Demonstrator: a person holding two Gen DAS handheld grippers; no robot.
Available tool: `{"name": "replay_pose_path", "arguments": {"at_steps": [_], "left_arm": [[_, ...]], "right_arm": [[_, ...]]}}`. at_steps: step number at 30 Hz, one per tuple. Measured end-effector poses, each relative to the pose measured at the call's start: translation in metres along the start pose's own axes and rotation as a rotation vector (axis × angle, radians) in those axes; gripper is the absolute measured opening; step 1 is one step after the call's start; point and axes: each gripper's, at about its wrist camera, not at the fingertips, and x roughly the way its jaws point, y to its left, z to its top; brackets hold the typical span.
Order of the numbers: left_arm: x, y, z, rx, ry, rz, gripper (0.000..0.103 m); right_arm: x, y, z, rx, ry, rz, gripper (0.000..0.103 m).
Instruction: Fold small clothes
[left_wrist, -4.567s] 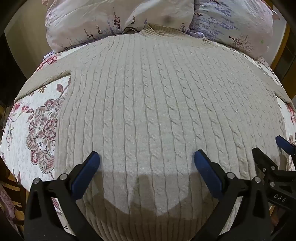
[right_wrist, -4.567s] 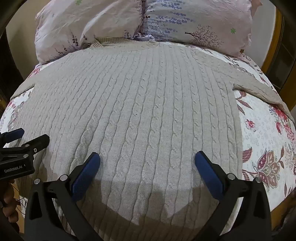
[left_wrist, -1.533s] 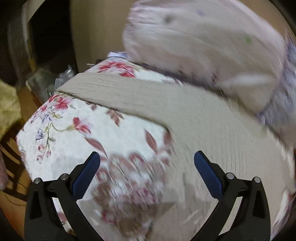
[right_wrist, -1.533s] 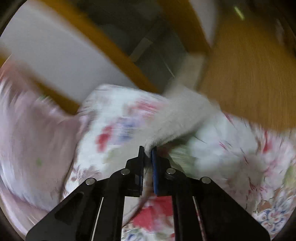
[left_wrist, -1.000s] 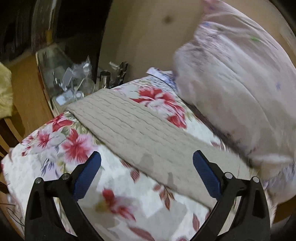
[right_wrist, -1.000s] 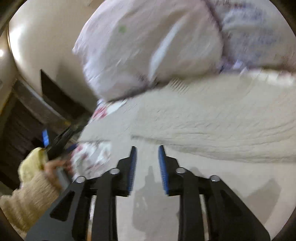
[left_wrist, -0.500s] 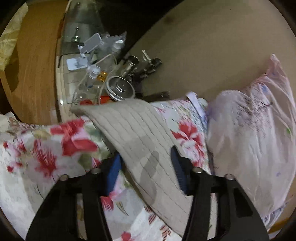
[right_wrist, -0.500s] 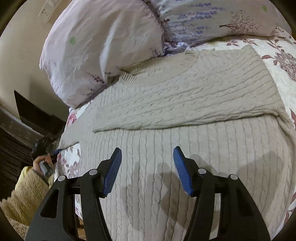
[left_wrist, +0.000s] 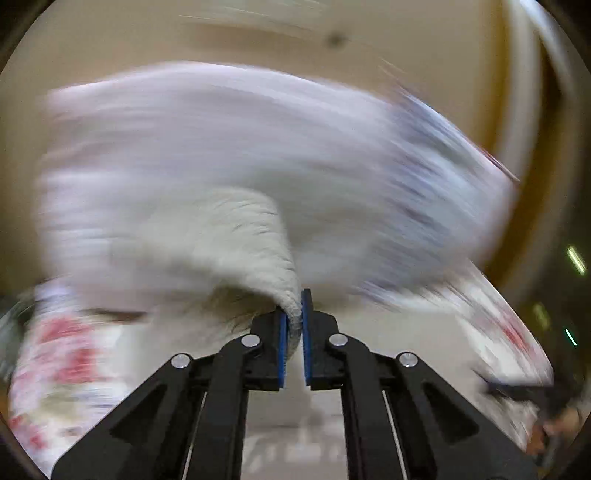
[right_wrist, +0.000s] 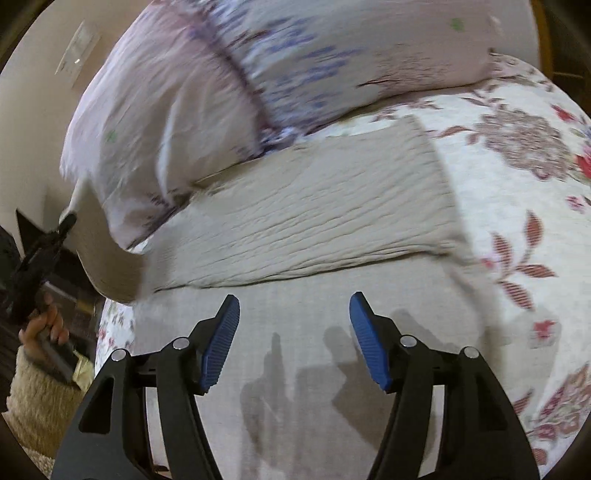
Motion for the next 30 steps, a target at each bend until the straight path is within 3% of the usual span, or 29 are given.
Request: {"name": "replay_pose_path", "arguments": {"at_steps": [2, 4, 5, 6, 7, 8, 12, 15, 17, 19, 24, 27, 29, 30], "left_arm": [[0.036, -0.061, -0.013, 0.099, 0.141, -0.086, 0.013], [0.048, -0.085, -0.030, 0.150, 0.202, -0.072, 0.016], [0.043, -0.083, -0.041, 0.143, 0.210, -0.052, 0.027], [0.037, -0.074, -0.048, 0.119, 0.210, -0.027, 0.037], [0.024, -0.055, -0.061, 0.066, 0.213, 0.034, 0.056], [0.016, -0.040, -0.070, 0.029, 0.223, 0.072, 0.061], [-0.020, 0.025, -0.124, -0.169, 0.346, 0.241, 0.062], [-0.049, 0.048, -0.172, -0.311, 0.418, 0.272, 0.062], [-0.067, 0.052, -0.195, -0.387, 0.436, 0.243, 0.060], [-0.080, 0.045, -0.209, -0.427, 0.405, 0.205, 0.059], [-0.105, 0.029, -0.232, -0.562, 0.423, 0.059, 0.034], [-0.106, 0.018, -0.240, -0.581, 0.454, 0.026, 0.028], [-0.103, 0.016, -0.242, -0.593, 0.479, 0.009, 0.009], [-0.098, 0.015, -0.243, -0.606, 0.503, -0.016, 0.007]], "right_arm": [[-0.003, -0.015, 0.002, 0.026, 0.001, -0.018, 0.064], [-0.010, -0.032, 0.003, 0.063, 0.003, -0.028, 0.064], [-0.017, -0.043, 0.001, 0.082, -0.001, -0.032, 0.064], [-0.025, -0.052, -0.001, 0.089, -0.008, -0.039, 0.064], [-0.034, -0.064, -0.006, 0.099, -0.011, -0.055, 0.064], [-0.039, -0.072, -0.010, 0.110, -0.007, -0.061, 0.064], [-0.054, -0.111, -0.037, 0.213, 0.065, -0.019, 0.060], [-0.053, -0.123, -0.065, 0.244, 0.163, 0.048, 0.047], [-0.051, -0.124, -0.084, 0.251, 0.217, 0.106, 0.043], [-0.051, -0.124, -0.102, 0.277, 0.272, 0.190, 0.036], [-0.038, -0.121, -0.142, 0.330, 0.418, 0.341, 0.013], [-0.033, -0.109, -0.143, 0.314, 0.429, 0.390, 0.010], [-0.032, -0.101, -0.133, 0.297, 0.395, 0.429, 0.009], [-0.032, -0.096, -0.125, 0.283, 0.375, 0.448, 0.009]]}}
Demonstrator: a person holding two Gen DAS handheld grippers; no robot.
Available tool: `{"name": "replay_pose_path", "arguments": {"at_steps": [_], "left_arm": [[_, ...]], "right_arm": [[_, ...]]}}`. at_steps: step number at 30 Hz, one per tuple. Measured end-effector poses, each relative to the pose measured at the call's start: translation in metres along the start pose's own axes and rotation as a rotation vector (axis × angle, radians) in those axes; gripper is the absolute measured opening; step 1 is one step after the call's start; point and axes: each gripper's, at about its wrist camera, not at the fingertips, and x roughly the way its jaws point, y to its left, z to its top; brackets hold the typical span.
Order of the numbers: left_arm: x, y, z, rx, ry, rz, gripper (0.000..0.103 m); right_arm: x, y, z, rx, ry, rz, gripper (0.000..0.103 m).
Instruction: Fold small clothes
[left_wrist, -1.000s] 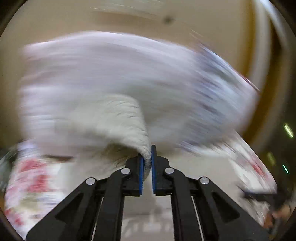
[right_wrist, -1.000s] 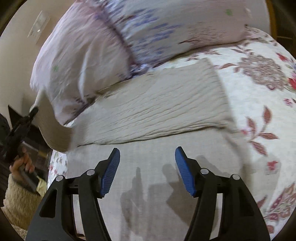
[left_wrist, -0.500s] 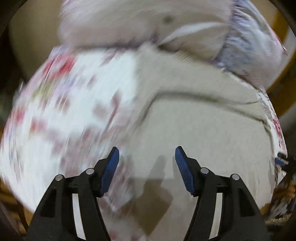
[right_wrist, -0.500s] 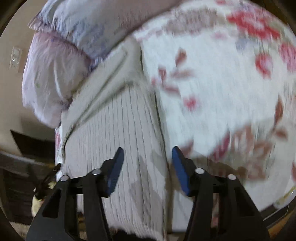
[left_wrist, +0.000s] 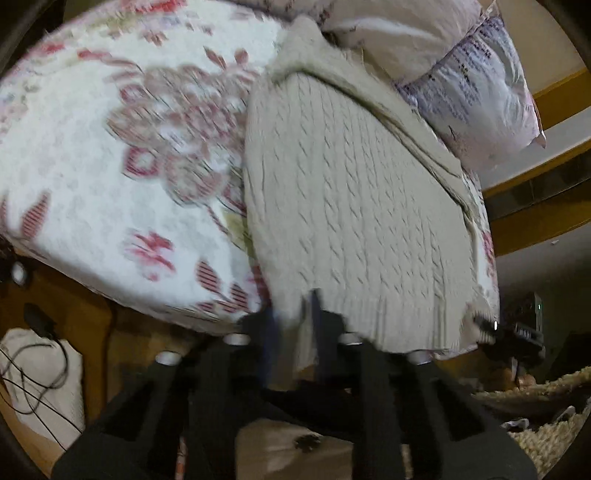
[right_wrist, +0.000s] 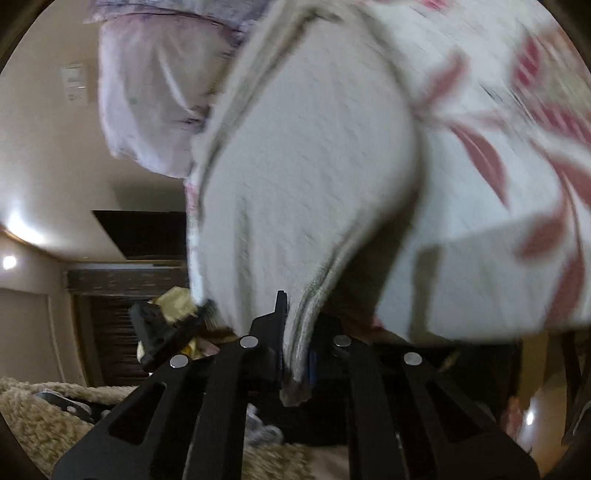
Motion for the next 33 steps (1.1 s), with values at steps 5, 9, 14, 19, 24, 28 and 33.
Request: {"name": "replay_pose_path", "arguments": {"at_steps": [5, 9, 14, 19, 24, 28, 33], "left_arm": [[-0.001, -0.020, 0.046, 0.059, -0.032, -0.082, 0.006], [-0.023, -0.042, 0.142, 0.104, -0.246, -0.144, 0.006], [-0.006, -0.062, 0.253, 0.123, -0.390, -0.020, 0.050], [0.025, -0.028, 0.261, 0.065, -0.262, 0.032, 0.069], [0.059, 0.012, 0.246, -0.034, -0.135, -0.033, 0.062], [0.068, 0.017, 0.244, -0.071, -0.136, -0.096, 0.038], [0.059, 0.008, 0.237, -0.180, -0.174, -0.234, 0.017]], "right_arm": [[-0.009, 0.042, 0.052, -0.065, -0.135, 0.097, 0.009], [-0.019, 0.081, 0.124, -0.124, -0.308, 0.149, 0.009], [-0.001, 0.098, 0.226, -0.109, -0.461, 0.031, 0.053], [0.013, 0.076, 0.229, 0.009, -0.420, 0.003, 0.086], [0.011, 0.048, 0.204, 0.049, -0.393, -0.074, 0.086], [0.000, 0.049, 0.196, 0.062, -0.408, -0.046, 0.086], [-0.013, 0.053, 0.193, 0.054, -0.388, -0.038, 0.086]]}}
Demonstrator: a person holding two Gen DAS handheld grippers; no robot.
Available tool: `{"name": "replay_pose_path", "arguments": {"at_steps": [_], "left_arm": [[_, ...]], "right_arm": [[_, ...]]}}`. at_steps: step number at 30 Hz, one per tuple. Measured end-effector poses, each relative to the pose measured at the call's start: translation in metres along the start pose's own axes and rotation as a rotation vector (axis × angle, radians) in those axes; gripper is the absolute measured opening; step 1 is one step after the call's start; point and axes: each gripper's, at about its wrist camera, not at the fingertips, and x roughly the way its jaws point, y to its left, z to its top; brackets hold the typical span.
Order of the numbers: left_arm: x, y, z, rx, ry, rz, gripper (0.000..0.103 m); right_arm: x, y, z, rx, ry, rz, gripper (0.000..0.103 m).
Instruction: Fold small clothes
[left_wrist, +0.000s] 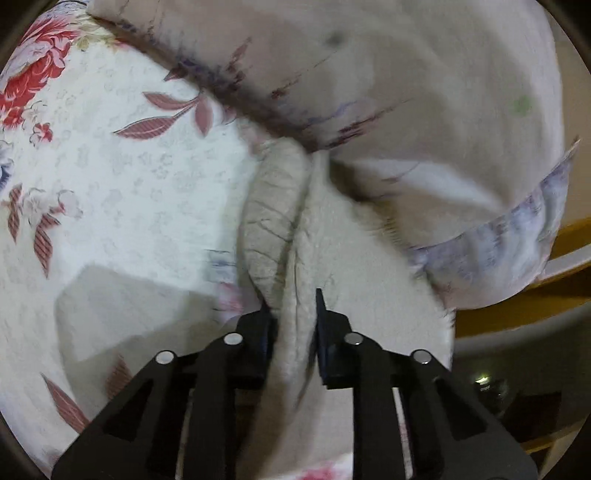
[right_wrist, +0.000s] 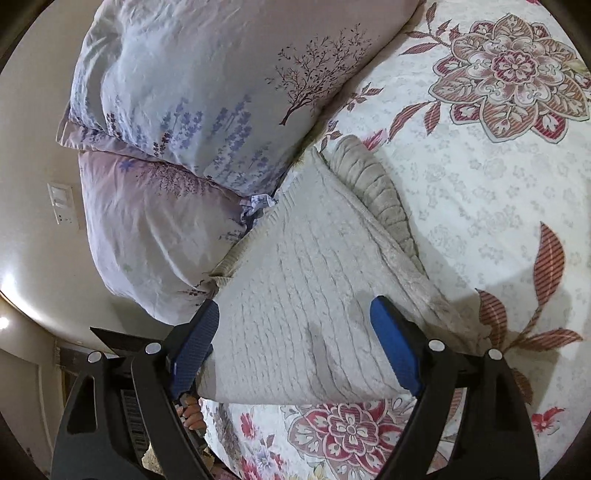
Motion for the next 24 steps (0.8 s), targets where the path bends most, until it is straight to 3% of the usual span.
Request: {"name": "replay_pose_path", "arguments": {"at_steps": [4, 7, 10, 13, 15, 16, 17, 19, 21, 24], "left_arm": [[-0.002, -0.078, -0.015, 0.087, 0.007, -0.198, 0.014], [0.043, -0.155, -0.041, 0.135, 0.106, -0.375, 0.013], [0.116, -0.211, -0.073, 0.076, 0.234, -0.509, 0.017], [0.150, -0.232, -0.092, -0.023, 0.335, -0.643, 0.021], [0.131, -0.231, -0.090, 0.055, 0.262, -0.605, 0.047], [0.112, -0.224, -0.085, 0.135, 0.187, -0.486, 0.069], [0.106, -0.220, -0.083, 0.186, 0.146, -0.376, 0.076], [0.098, -0.203, -0.077, 0.282, 0.122, -0.166, 0.075], [0.104, -0.182, -0.075, 0.289, 0.171, -0.017, 0.076], [0.121, -0.160, -0.086, 0.279, 0.254, 0.065, 0.076]], "right_arm": [[-0.029, -0.002, 0.007, -0.034, -0.053, -0.016, 0.086], [-0.056, -0.002, 0.015, -0.065, -0.119, -0.044, 0.086], [-0.075, -0.004, 0.031, -0.073, -0.160, -0.067, 0.086], [-0.072, -0.005, 0.046, -0.082, -0.142, -0.089, 0.086], [-0.064, -0.009, 0.056, -0.059, -0.093, -0.082, 0.089], [-0.058, -0.010, 0.059, -0.051, -0.070, -0.078, 0.092], [-0.051, -0.012, 0.062, -0.045, -0.037, -0.082, 0.097], [-0.033, -0.018, 0.068, -0.031, 0.038, -0.100, 0.097], [-0.016, -0.023, 0.069, -0.018, 0.103, -0.106, 0.097], [0.012, -0.023, 0.067, -0.028, 0.196, -0.111, 0.097]]}}
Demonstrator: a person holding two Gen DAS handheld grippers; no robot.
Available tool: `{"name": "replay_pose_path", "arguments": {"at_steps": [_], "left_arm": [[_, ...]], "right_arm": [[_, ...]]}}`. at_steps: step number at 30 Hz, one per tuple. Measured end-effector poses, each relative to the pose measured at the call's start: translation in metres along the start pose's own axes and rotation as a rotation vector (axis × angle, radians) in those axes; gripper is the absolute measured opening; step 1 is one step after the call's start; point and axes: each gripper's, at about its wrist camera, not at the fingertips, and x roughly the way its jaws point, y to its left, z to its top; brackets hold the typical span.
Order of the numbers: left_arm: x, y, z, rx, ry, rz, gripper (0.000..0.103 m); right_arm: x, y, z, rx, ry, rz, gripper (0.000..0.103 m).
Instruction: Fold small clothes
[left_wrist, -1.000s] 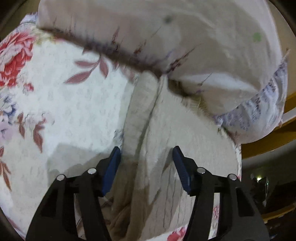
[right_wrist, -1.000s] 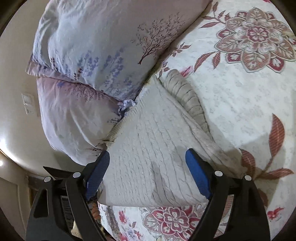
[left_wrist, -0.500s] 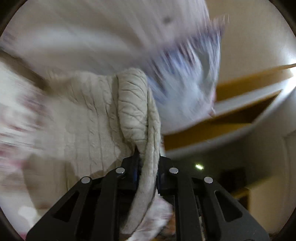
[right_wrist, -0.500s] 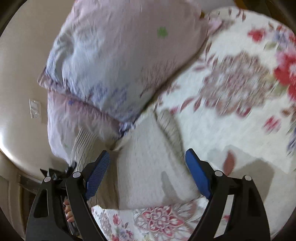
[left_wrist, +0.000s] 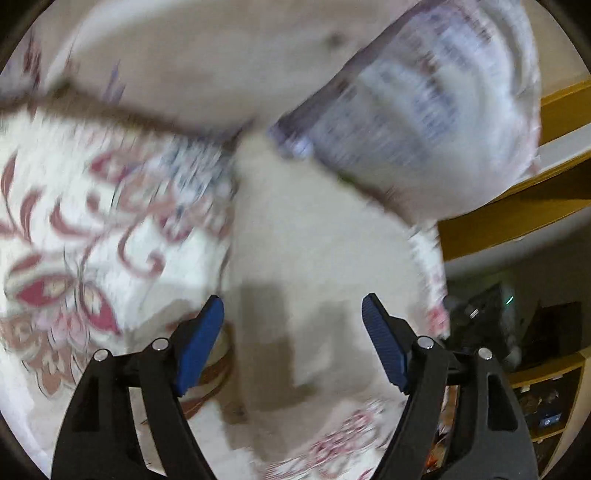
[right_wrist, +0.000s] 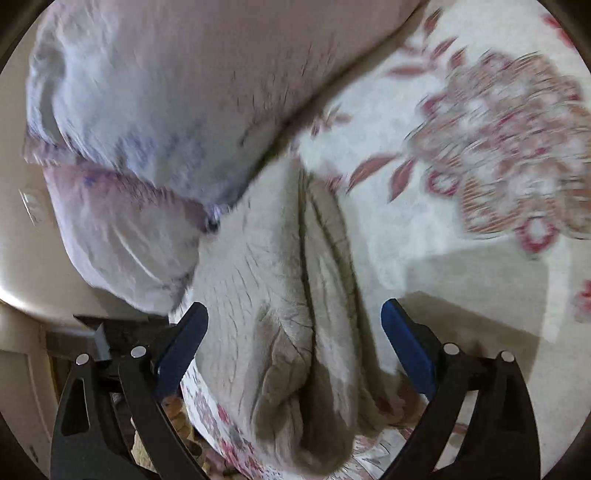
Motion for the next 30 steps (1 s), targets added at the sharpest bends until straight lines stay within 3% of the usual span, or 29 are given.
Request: {"name": "replay_pose_path", "arguments": {"at_steps": [1, 2, 3, 4, 5, 6, 8, 11, 13, 14, 16, 18, 20, 22, 23, 24, 26, 28, 30], "left_arm": [[0.005, 0.002, -0.008, 0.010, 0.016, 0.009, 0.076], [0.012, 0.003, -0.012, 0.014, 0.022, 0.011, 0.078], [0.017, 0.003, -0.015, 0.013, 0.023, 0.003, 0.078], [0.020, 0.001, -0.016, 0.015, 0.004, -0.014, 0.080], [0.024, -0.003, -0.015, 0.027, -0.009, -0.023, 0.070], [0.030, -0.003, -0.015, 0.025, -0.004, -0.020, 0.068], [0.024, 0.003, -0.015, 0.022, -0.027, -0.038, 0.041], [-0.008, 0.006, -0.016, 0.058, -0.071, -0.121, 0.036], [-0.038, 0.006, -0.024, 0.122, -0.122, -0.122, 0.037], [-0.052, 0.010, -0.029, 0.150, -0.137, -0.101, 0.039], [-0.063, 0.018, -0.040, 0.202, -0.133, 0.052, 0.048], [-0.077, 0.034, -0.061, 0.218, -0.159, 0.196, 0.052], [-0.093, 0.049, -0.075, 0.200, -0.187, 0.259, 0.065], [-0.106, 0.062, -0.089, 0.173, -0.212, 0.283, 0.070], [-0.108, 0.062, -0.095, 0.167, -0.216, 0.289, 0.073], [-0.108, 0.060, -0.100, 0.158, -0.217, 0.296, 0.075], [-0.117, 0.060, -0.115, 0.145, -0.211, 0.310, 0.080], [-0.122, 0.054, -0.130, 0.155, -0.211, 0.345, 0.088], [-0.126, 0.052, -0.146, 0.181, -0.229, 0.396, 0.094]], "right_arm": [[0.008, 0.002, 0.000, -0.008, 0.022, -0.007, 0.097], [0.015, 0.003, -0.001, -0.018, 0.038, -0.014, 0.089], [0.023, 0.005, -0.004, -0.036, 0.047, -0.025, 0.067], [0.030, 0.006, -0.007, -0.054, 0.054, -0.055, 0.058], [0.032, 0.006, -0.010, -0.060, 0.048, -0.054, 0.048], [0.031, 0.007, -0.014, -0.051, 0.035, -0.017, 0.039], [0.026, 0.013, -0.022, -0.069, 0.009, 0.011, 0.035], [0.019, 0.035, -0.040, -0.129, -0.004, 0.049, 0.033], [0.022, 0.052, -0.057, -0.186, 0.021, 0.060, 0.032], [0.027, 0.057, -0.063, -0.208, 0.042, 0.051, 0.034], [0.039, 0.065, -0.074, -0.254, 0.071, -0.041, 0.044], [0.031, 0.067, -0.079, -0.261, -0.016, -0.131, 0.049], [0.013, 0.067, -0.084, -0.243, -0.125, -0.083, 0.049], [0.013, 0.072, -0.085, -0.245, -0.123, -0.041, 0.049], [0.020, 0.076, -0.085, -0.261, -0.094, -0.058, 0.047], [0.028, 0.077, -0.086, -0.285, -0.064, -0.084, 0.015], [0.043, 0.085, -0.091, -0.352, -0.074, -0.224, 0.009], [0.033, 0.078, -0.083, -0.279, -0.177, -0.256, 0.009], [0.028, 0.059, -0.072, -0.197, -0.181, -0.280, 0.009]]}}
